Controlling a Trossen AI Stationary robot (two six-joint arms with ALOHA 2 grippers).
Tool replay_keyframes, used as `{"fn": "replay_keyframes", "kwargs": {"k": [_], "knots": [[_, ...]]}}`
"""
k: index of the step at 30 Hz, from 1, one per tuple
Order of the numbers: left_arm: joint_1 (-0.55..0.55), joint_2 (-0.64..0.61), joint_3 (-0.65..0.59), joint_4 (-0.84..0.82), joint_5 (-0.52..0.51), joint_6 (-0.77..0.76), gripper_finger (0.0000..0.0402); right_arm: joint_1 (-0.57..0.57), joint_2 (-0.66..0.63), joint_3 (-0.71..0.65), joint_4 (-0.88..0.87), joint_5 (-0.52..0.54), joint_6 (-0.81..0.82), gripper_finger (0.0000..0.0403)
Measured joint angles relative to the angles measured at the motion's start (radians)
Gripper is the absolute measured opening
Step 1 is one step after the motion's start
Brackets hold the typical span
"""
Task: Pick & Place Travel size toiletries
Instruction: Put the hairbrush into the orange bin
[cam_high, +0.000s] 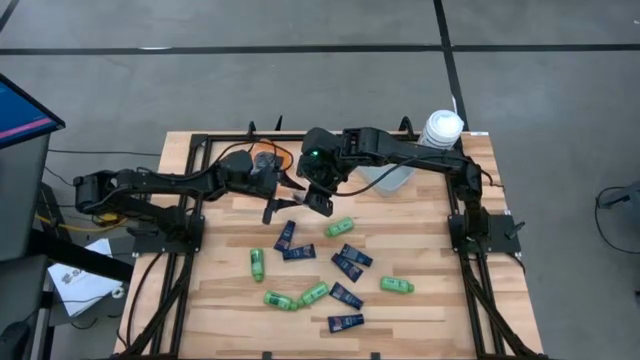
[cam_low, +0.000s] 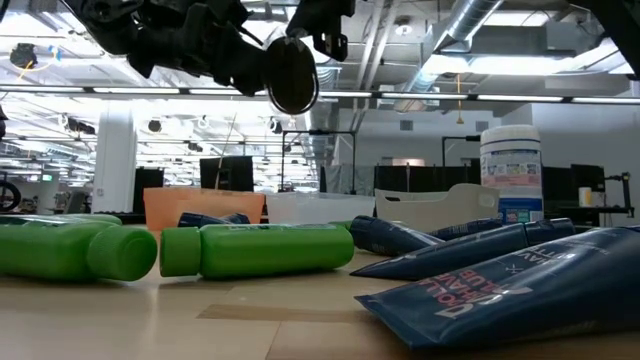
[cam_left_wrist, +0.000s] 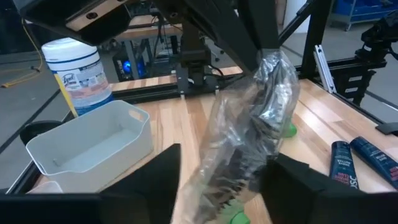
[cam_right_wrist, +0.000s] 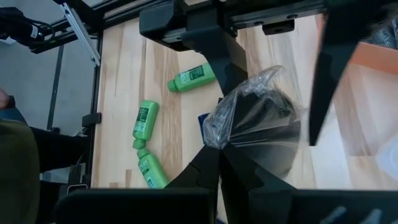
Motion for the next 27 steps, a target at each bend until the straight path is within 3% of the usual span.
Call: {"fn": "replay_keyframes", "kwargs": {"k": [12, 21, 27], "knots": [[-0.003, 0.0, 0.0, -0.008, 0.057, -0.045, 0.0025, -0.001, -0.003, 0.0, 0.018, -0.001, -0.005, 0.0005], [-0.001, -0.02, 0.0, -0.039, -0.056, -0.178, 0.0032, -0.03, -0.069, -0.002, -0.05, 0.0, -0.074, 0.011], [0.026, -0.13, 0.0, -0.212, -0.27, -0.225, 0.0021, -0.072, -0.187, 0.0, -0.093, 0.001, -0.074, 0.016]]}}
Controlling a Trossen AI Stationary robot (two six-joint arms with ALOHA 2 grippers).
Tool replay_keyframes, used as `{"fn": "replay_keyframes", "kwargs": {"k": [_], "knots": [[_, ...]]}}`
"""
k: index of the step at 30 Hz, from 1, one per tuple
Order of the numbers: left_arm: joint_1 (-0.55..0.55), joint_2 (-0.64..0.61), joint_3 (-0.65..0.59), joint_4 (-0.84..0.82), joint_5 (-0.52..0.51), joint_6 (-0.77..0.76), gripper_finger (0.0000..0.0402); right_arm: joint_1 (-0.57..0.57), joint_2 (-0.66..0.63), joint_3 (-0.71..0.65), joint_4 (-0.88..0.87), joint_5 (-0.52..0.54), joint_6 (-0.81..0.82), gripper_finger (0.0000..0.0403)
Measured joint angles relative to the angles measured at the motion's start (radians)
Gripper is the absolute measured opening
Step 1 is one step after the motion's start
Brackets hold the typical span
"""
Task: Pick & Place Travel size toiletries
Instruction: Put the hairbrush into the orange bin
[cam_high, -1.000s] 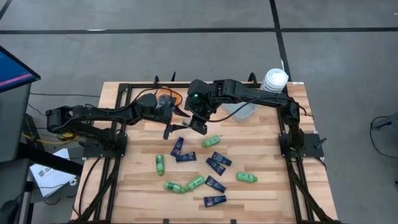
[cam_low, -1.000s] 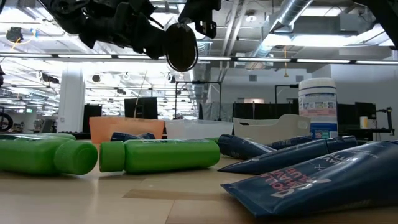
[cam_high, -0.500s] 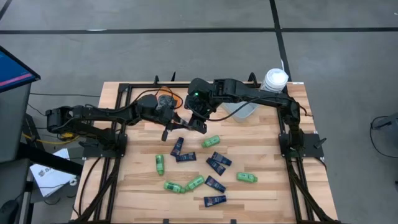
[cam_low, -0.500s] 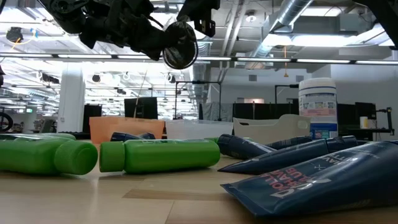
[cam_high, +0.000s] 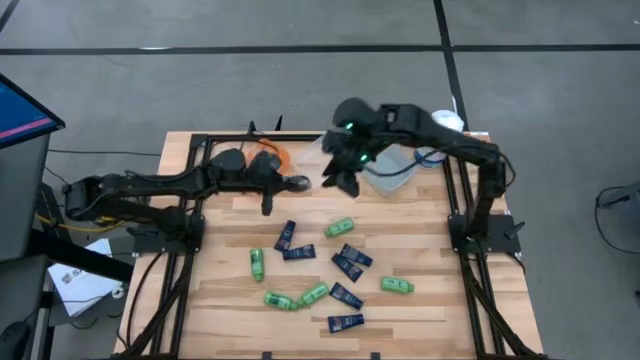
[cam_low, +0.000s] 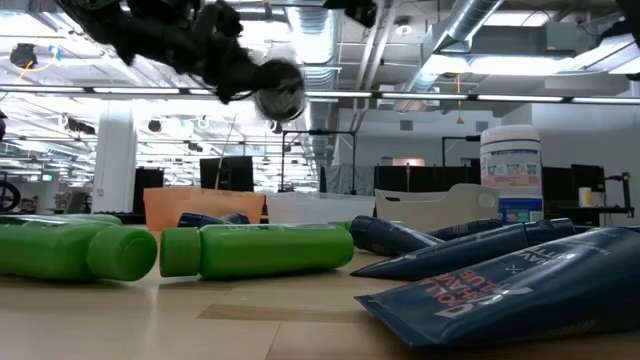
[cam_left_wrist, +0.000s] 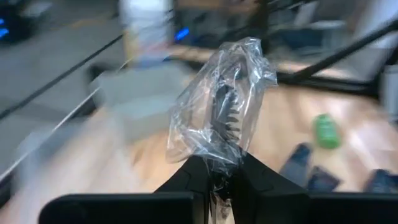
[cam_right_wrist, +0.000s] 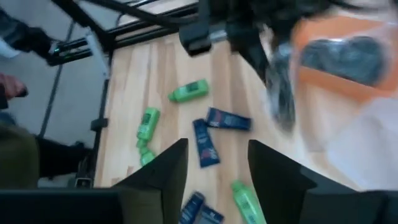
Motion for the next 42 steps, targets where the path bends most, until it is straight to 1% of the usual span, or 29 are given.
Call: {"fn": "replay_keyframes", "kwargs": {"k": [5, 7, 8, 11, 14, 21, 26, 31, 33, 36, 40, 42], "knots": [[0.048, -0.134, 0.0, -0.243, -0.297, -0.063, 0.0023, -0.031, -0.103, 0.0, -0.05, 0.048, 0.003, 0.0158], [0.076, -0.171, 0.0, -0.304, -0.371, -0.09, 0.0024, -0.036, -0.134, 0.0, -0.052, 0.073, 0.003, 0.0151], [0.095, -0.184, 0.0, -0.328, -0.385, -0.105, 0.0024, -0.04, -0.148, 0.0, -0.057, 0.086, 0.003, 0.0147], [0.148, -0.186, 0.0, -0.339, -0.386, -0.109, 0.0024, -0.044, -0.177, 0.0, -0.058, 0.109, 0.003, 0.0132], [0.199, -0.144, 0.0, -0.335, -0.37, -0.11, 0.0024, -0.043, -0.193, 0.0, -0.059, 0.11, 0.003, 0.012], [0.3, -0.012, 0.0, -0.335, -0.252, -0.161, 0.0025, -0.027, -0.193, 0.0, -0.079, 0.11, 0.012, 0.0106], [0.34, 0.054, 0.0, -0.334, -0.198, -0.162, 0.0025, -0.01, -0.188, -0.001, -0.092, 0.109, 0.015, 0.0102], [0.354, 0.086, 0.0, -0.332, -0.134, -0.167, 0.0032, 0.0, -0.189, -0.001, -0.091, 0.11, 0.022, 0.0102], [0.353, 0.092, 0.0, -0.33, -0.13, -0.177, 0.0045, 0.0, -0.189, -0.001, -0.091, 0.11, 0.026, 0.0102], [0.352, 0.092, 0.0, -0.33, -0.121, -0.158, 0.0078, 0.0, -0.189, -0.001, -0.091, 0.11, 0.03, 0.0102], [0.352, 0.074, 0.0, -0.332, -0.116, -0.133, 0.0136, 0.0, -0.189, -0.001, -0.09, 0.11, 0.03, 0.0102], [0.352, 0.065, 0.0, -0.332, -0.138, -0.132, 0.0168, 0.0, -0.189, -0.001, -0.09, 0.11, 0.03, 0.0102]]}}
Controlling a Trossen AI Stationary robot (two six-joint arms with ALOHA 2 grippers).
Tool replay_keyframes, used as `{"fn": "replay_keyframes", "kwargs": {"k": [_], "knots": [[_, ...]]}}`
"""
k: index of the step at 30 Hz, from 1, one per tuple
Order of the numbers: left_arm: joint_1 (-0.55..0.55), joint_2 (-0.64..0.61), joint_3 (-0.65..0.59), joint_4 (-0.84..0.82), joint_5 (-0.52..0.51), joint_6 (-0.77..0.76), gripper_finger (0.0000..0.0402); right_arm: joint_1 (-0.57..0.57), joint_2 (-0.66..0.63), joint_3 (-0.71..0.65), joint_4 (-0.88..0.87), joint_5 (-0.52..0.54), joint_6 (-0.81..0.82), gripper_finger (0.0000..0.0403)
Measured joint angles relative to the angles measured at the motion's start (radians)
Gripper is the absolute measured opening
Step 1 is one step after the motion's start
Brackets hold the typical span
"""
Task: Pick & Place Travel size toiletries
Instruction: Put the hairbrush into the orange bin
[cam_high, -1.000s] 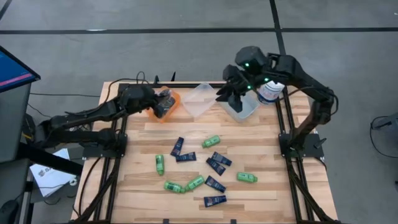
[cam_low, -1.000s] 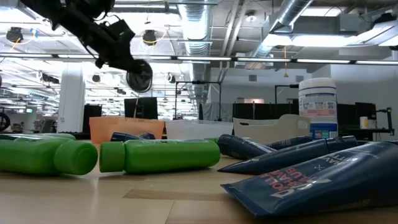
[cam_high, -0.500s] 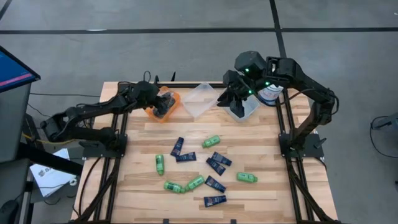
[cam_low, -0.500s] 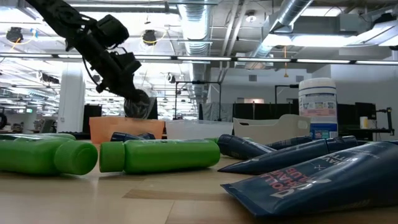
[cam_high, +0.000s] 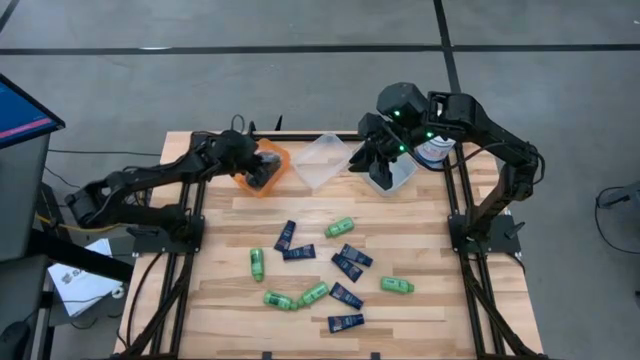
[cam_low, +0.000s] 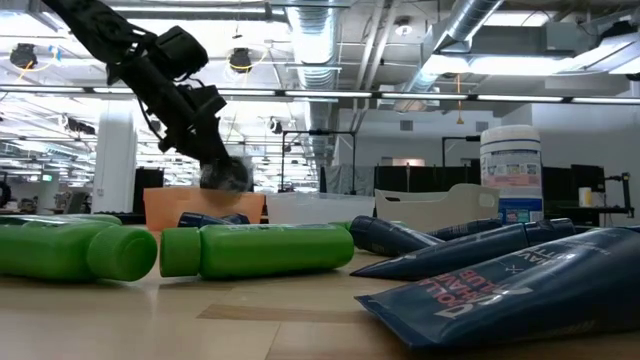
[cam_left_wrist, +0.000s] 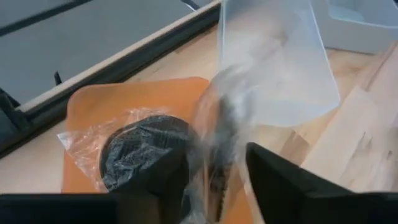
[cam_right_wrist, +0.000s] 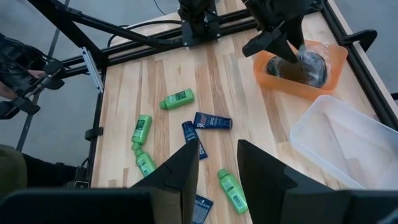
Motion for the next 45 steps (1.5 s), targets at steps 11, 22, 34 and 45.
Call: {"fn": "replay_keyframes", "kwargs": {"k": [11, 22, 34, 45], "knots": [[0.0, -0.035, 0.0, -0.01, -0.094, -0.029, 0.0225, 0.0, 0.0, 0.0, 0.0, 0.0, 0.0, 0.0102], [0.0, -0.053, -0.003, -0.065, 0.015, -0.052, 0.0013, -0.003, 0.002, -0.05, 0.002, 0.0, 0.0, 0.0102], [0.003, 0.046, -0.051, -0.058, -0.157, -0.052, 0.0001, -0.002, 0.001, -0.114, 0.029, 0.0, 0.0, 0.0102], [-0.007, 0.052, -0.051, -0.024, -0.144, -0.002, 0.0035, 0.009, 0.0, -0.114, 0.003, 0.072, 0.037, 0.0102]]}}
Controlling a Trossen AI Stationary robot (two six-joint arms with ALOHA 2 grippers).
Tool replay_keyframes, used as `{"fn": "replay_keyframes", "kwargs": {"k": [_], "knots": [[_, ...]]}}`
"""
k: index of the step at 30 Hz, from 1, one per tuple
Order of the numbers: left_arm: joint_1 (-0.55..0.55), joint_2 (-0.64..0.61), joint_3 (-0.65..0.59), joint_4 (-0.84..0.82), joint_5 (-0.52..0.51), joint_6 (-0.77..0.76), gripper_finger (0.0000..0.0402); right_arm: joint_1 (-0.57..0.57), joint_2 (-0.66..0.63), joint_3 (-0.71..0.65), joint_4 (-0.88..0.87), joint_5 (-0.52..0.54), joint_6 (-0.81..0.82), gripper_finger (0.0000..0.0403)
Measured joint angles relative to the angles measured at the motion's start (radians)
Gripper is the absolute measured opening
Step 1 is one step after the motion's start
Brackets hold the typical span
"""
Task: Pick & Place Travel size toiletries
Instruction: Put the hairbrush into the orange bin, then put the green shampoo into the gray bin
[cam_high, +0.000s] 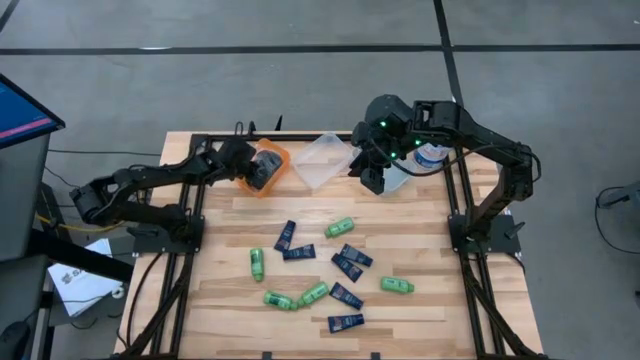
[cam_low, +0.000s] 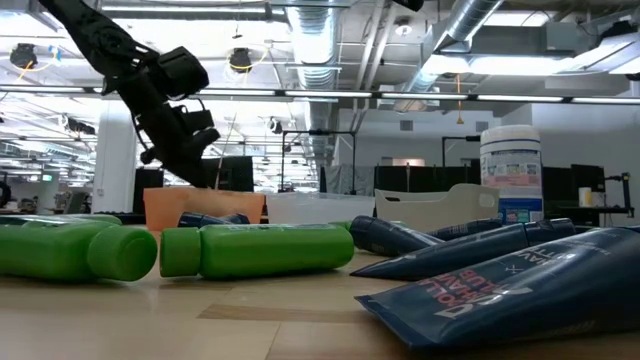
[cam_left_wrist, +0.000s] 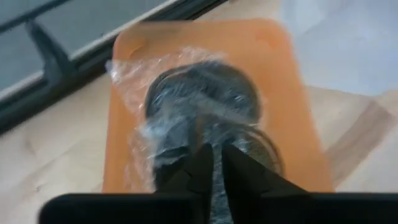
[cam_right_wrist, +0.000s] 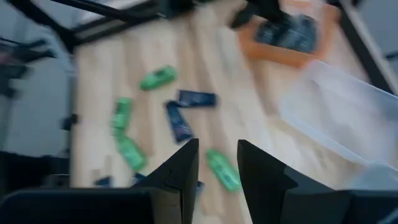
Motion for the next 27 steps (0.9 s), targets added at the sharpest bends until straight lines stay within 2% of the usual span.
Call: {"fn": "replay_keyframes", "kwargs": {"k": [3, 7, 11, 15, 17, 19, 20, 24, 27], "knots": [[-0.013, -0.065, 0.0, 0.004, 0.009, 0.021, 0.0073, 0.018, 0.018, 0.001, -0.038, 0.073, -0.015, 0.0103], [-0.035, -0.182, 0.0, 0.003, 0.009, 0.003, 0.0134, 0.043, 0.043, 0.002, -0.061, 0.082, -0.05, 0.0121], [-0.061, -0.316, 0.0, 0.003, 0.01, -0.043, 0.0196, 0.075, 0.092, 0.002, -0.063, 0.092, -0.112, 0.0165], [-0.084, -0.448, 0.002, 0.001, 0.01, -0.125, 0.0238, 0.1, 0.161, 0.002, -0.057, 0.121, -0.185, 0.0214], [-0.097, -0.516, 0.001, 0.001, 0.018, -0.158, 0.025, 0.107, 0.195, -0.004, -0.083, 0.134, -0.223, 0.023], [-0.113, -0.575, 0.002, 0.006, 0.036, -0.162, 0.0256, 0.109, 0.24, 0.003, -0.008, 0.134, -0.264, 0.0237], [-0.118, -0.603, 0.002, -0.001, 0.044, -0.162, 0.0257, 0.109, 0.259, -0.003, -0.03, 0.134, -0.281, 0.0238], [-0.145, -0.697, 0.002, 0.008, 0.04, -0.177, 0.0251, 0.108, 0.349, -0.002, -0.048, 0.132, -0.334, 0.0229], [-0.159, -0.749, 0.002, 0.018, 0.039, -0.177, 0.0242, 0.099, 0.413, -0.002, -0.042, 0.09, -0.361, 0.0216]]}}
